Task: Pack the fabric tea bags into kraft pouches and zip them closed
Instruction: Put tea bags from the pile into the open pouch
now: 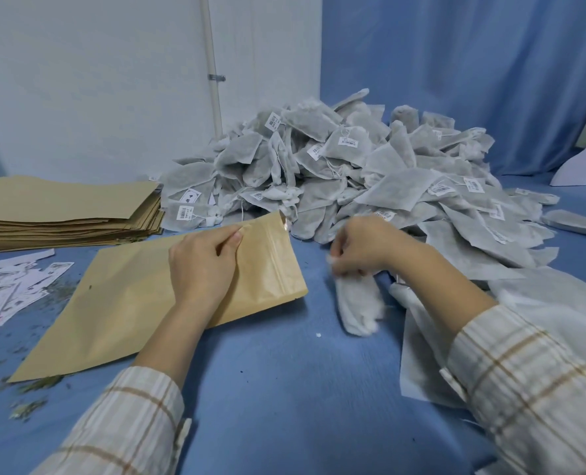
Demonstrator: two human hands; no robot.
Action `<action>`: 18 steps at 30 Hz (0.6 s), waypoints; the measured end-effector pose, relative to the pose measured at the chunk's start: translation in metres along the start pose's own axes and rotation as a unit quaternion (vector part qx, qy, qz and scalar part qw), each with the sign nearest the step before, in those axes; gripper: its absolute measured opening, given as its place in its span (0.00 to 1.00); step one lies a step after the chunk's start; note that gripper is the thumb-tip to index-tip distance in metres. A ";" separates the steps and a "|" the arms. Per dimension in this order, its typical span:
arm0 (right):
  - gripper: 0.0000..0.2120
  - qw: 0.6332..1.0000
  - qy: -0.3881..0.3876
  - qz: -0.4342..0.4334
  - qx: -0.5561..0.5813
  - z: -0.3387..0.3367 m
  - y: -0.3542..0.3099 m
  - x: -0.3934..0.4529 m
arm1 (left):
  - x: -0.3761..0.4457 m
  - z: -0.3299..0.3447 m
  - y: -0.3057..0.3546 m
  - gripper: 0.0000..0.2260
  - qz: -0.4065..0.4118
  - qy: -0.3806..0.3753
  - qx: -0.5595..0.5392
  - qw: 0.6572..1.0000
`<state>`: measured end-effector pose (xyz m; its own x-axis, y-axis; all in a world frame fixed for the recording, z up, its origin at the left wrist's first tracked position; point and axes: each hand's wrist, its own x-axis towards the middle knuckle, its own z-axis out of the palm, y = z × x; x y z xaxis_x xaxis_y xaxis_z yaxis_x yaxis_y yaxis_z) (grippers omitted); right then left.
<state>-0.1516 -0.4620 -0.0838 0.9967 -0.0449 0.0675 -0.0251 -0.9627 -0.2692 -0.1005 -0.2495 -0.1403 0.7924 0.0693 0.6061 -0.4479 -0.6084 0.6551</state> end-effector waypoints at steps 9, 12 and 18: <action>0.13 0.845 0.319 0.034 0.427 0.011 0.002 0.006 | 0.003 -0.002 -0.001 0.09 -0.019 0.022 -0.025 0.999; 0.11 0.827 0.246 0.030 0.505 0.028 -0.005 0.006 | 0.004 -0.003 0.001 0.09 -0.017 0.034 -0.029 0.999; 0.14 0.904 0.006 -0.092 0.418 0.042 -0.032 0.010 | -0.002 -0.003 0.017 0.07 0.044 0.031 -0.060 0.997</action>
<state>-0.1373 -0.4205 -0.1145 0.9771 0.0874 0.1941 0.2128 -0.4167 -0.8838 -0.1109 -0.2580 -0.1295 0.7229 0.0707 0.6873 -0.5632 -0.5159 0.6455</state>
